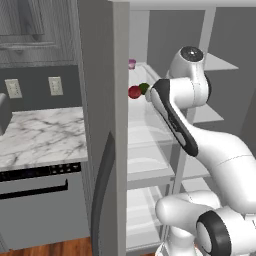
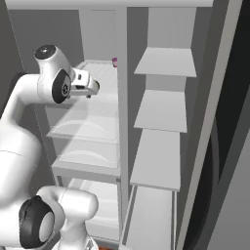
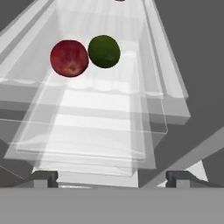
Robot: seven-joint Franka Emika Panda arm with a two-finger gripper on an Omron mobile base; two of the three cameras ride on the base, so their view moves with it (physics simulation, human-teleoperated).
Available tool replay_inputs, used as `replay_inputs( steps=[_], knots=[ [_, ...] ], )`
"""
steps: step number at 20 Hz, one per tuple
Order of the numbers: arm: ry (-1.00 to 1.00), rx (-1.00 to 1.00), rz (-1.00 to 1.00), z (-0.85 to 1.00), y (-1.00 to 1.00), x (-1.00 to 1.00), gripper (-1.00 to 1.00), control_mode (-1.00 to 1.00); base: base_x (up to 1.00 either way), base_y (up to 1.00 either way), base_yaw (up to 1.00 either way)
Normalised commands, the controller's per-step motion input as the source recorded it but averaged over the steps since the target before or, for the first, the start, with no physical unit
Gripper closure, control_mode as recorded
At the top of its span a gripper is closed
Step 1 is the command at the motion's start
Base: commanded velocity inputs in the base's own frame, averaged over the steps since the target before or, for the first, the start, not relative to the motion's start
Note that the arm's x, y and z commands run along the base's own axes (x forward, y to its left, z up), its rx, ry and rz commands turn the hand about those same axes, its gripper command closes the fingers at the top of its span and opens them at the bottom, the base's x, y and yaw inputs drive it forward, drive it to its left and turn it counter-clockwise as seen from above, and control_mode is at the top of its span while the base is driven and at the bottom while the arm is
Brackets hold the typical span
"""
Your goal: Take the lime and pear from the fridge shelf and place them in the freezer drawer to begin freezing them.
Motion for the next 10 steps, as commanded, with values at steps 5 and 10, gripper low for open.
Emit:
replay_inputs(
  steps=[5, 10],
  knots=[
    [0.04, 0.0, 0.0, 0.03, 0.36, 0.71, -1.0, -1.0, 0.0, 0.0, 0.0],
    [0.06, 0.0, 0.0, 0.0, 0.24, 0.37, -1.0, -1.0, 0.0, 0.0, 0.0]
  ],
)
